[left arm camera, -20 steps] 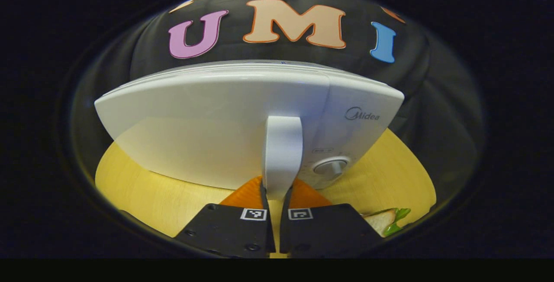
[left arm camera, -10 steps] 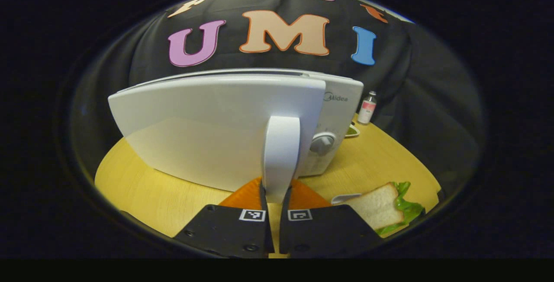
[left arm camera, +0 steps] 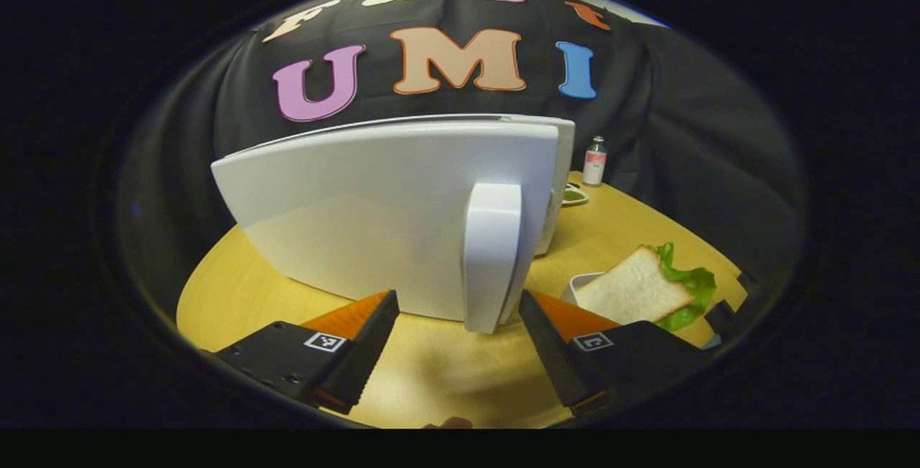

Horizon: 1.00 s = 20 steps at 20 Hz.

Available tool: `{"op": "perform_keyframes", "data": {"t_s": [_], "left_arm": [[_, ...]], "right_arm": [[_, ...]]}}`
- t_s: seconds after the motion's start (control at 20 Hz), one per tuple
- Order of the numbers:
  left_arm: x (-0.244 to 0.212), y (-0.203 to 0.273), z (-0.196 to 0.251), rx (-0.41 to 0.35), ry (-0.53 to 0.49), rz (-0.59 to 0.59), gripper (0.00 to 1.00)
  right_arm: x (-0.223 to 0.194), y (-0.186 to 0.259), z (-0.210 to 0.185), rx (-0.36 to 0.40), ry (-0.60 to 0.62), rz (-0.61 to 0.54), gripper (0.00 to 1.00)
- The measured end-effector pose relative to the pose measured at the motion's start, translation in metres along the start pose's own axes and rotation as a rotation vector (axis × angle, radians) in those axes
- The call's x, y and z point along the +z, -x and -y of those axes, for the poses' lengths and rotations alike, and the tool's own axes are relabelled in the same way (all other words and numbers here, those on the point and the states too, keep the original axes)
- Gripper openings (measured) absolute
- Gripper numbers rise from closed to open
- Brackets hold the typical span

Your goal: Open the microwave oven with the left hand, put the food in, and close the microwave oven.

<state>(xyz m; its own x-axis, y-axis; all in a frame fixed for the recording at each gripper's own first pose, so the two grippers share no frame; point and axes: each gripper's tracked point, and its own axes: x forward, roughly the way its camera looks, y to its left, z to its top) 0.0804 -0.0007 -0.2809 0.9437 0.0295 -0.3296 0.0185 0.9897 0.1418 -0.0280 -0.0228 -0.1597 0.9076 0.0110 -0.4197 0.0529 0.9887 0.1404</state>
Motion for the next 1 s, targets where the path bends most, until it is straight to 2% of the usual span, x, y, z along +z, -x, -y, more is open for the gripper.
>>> {"op": "perform_keyframes", "data": {"t_s": [0.1,0.2,0.45,0.6,0.65,0.7,0.75,0.85,0.9,0.95,1.0], "left_arm": [[-0.004,0.012,-0.011,0.007,0.025,-0.001,0.94],[-0.015,0.026,-0.019,0.006,0.066,-0.022,1.0],[-0.043,0.071,-0.053,0.053,0.175,-0.09,1.0],[-0.055,0.1,-0.081,0.097,0.229,-0.111,1.0],[-0.06,0.107,-0.09,0.115,0.235,-0.122,1.0],[-0.064,0.116,-0.103,0.139,0.238,-0.123,1.0],[-0.068,0.124,-0.114,0.165,0.241,-0.129,1.0],[-0.073,0.144,-0.139,0.219,0.265,-0.13,1.0],[-0.075,0.153,-0.151,0.242,0.286,-0.128,1.0],[-0.081,0.164,-0.162,0.257,0.307,-0.136,1.0],[-0.085,0.172,-0.172,0.27,0.327,-0.139,1.0]], "right_arm": [[-0.007,-0.002,-0.007,0.014,0.022,-0.013,0.98],[-0.013,-0.006,-0.015,0.032,0.03,-0.029,0.98],[-0.019,-0.012,-0.028,0.066,0.031,-0.048,0.98],[-0.024,-0.017,-0.028,0.063,0.04,-0.058,0.98],[-0.026,-0.019,-0.03,0.062,0.042,-0.061,0.91],[-0.026,-0.021,-0.032,0.062,0.041,-0.064,0.91],[-0.028,-0.022,-0.033,0.065,0.04,-0.068,0.98],[-0.03,-0.025,-0.038,0.07,0.041,-0.067,0.98],[-0.031,-0.027,-0.041,0.073,0.046,-0.067,0.91],[-0.032,-0.028,-0.045,0.077,0.051,-0.067,0.91],[-0.032,-0.03,-0.049,0.081,0.056,-0.066,0.98]]}}
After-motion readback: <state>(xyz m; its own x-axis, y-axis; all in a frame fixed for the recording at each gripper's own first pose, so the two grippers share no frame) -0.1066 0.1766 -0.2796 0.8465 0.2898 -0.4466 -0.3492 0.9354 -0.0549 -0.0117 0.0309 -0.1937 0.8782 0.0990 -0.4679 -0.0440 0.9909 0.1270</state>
